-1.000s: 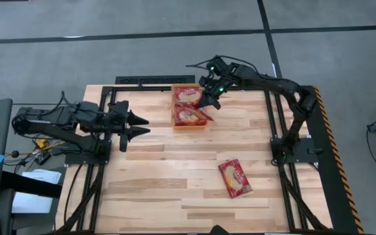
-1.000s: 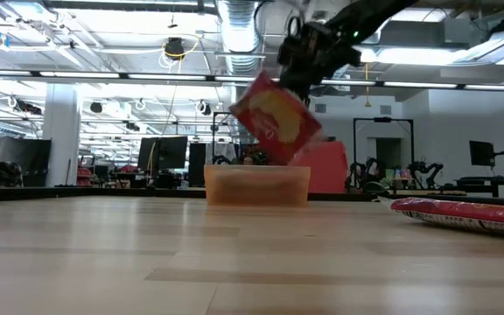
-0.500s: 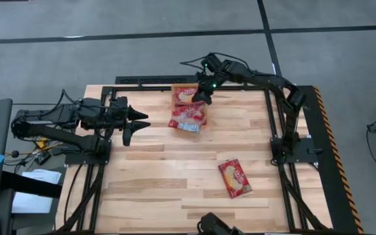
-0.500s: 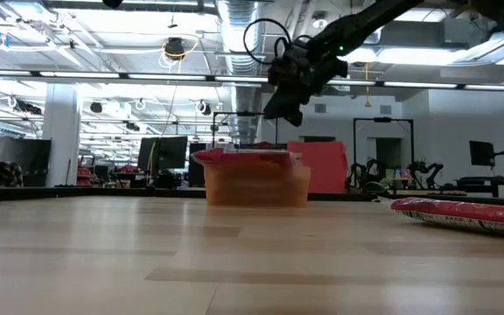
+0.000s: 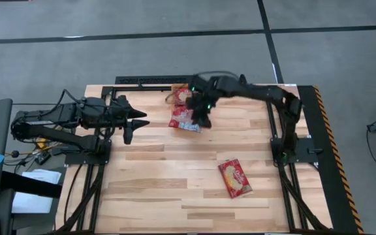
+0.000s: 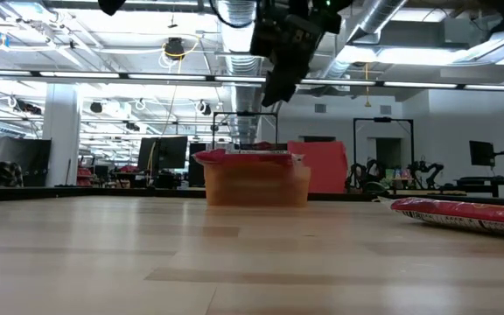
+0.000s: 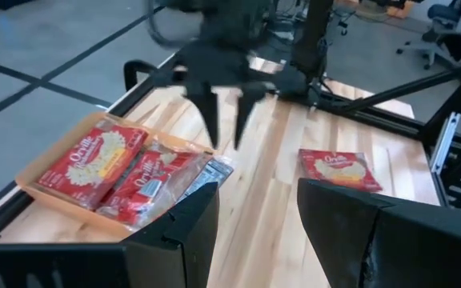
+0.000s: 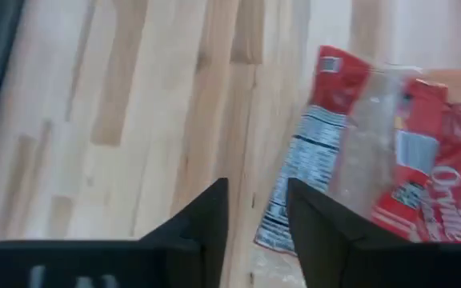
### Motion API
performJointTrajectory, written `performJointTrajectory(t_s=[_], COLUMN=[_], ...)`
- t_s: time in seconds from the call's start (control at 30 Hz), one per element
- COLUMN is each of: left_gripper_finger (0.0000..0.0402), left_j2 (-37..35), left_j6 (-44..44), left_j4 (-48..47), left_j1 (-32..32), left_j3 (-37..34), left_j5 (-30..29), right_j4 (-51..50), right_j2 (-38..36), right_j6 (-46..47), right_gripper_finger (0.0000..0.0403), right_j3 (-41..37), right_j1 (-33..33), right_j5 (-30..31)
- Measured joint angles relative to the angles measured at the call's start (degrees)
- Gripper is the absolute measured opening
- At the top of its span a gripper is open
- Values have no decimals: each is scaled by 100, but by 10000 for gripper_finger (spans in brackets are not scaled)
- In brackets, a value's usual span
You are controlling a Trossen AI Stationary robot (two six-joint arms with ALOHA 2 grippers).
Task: Sort popcorn bags into baskets
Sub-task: Put the red popcorn bag into the orange bin
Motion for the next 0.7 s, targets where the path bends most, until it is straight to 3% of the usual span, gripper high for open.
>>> performJointTrajectory(t_s=[0.2,0.43,0.53,0.7], left_gripper_finger=[162,162,162,162], left_j2=[0,0,0,0], left_j6=[50,-215,-288,-304], left_j4=[-136,-449,-560,-560], left_j1=[3,3,3,3], left_j3=[0,-2,-1,-2], left_j5=[1,3,3,1], right_j4=[220,101,114,99], right_j2=[123,544,780,998], right_j6=[29,346,368,658], right_gripper_finger=[76,13,8,31], right_j3=[-188,-239,-256,-240], right_j1=[676,666,651,451], right_j5=[172,262,354,648])
